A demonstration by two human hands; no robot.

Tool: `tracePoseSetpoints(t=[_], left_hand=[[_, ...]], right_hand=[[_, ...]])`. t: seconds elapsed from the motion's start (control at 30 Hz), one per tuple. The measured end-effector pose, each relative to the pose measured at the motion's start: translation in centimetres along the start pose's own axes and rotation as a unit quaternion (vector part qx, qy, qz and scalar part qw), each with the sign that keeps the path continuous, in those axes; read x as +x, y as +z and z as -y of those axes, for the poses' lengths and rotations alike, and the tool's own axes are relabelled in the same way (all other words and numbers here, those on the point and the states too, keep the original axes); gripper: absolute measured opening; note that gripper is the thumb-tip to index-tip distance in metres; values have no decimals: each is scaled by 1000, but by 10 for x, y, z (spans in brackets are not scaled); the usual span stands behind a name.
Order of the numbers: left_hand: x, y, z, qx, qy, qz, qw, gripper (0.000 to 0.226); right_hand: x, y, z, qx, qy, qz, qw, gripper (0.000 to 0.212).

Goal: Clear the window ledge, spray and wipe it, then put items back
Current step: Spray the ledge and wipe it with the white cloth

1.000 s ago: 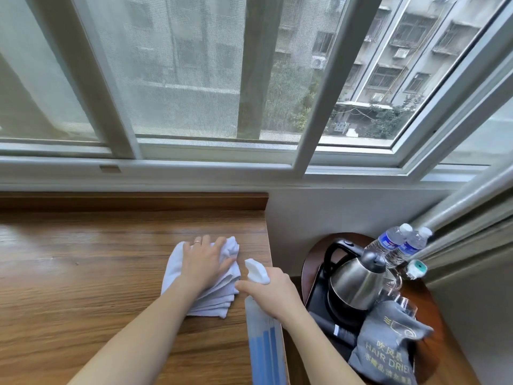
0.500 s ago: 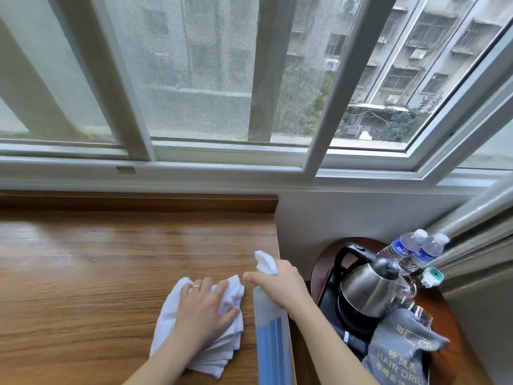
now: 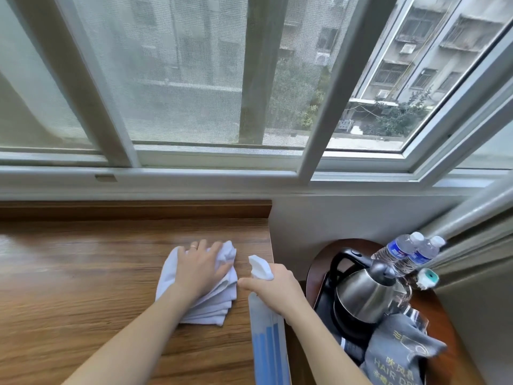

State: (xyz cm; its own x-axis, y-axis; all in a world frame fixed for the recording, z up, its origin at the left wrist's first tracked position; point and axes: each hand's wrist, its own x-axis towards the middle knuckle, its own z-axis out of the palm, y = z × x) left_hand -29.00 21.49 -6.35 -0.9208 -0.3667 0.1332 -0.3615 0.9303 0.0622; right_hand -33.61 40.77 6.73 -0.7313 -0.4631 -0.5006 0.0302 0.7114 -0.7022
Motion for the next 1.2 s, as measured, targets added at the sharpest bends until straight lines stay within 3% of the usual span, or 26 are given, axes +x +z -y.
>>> tracePoseSetpoints(t=[0.2,0.63,0.97,1.2], left_hand=[[19,-1,3,21,-31,47,998,57],[-91,1,-27,-40,62,-29,997,44],[-22,5,-12,-33,52,-39,997,47],[54,5,2,-1,2,23,1000,56]], right_hand=[[5,0,-2,9,5,-5,1000,33],[15,-6,2,5,5,-11,1000,32],[21,-6,3,8,-2,6,1000,34],[22,-6,4,5,-12,6,1000,30]])
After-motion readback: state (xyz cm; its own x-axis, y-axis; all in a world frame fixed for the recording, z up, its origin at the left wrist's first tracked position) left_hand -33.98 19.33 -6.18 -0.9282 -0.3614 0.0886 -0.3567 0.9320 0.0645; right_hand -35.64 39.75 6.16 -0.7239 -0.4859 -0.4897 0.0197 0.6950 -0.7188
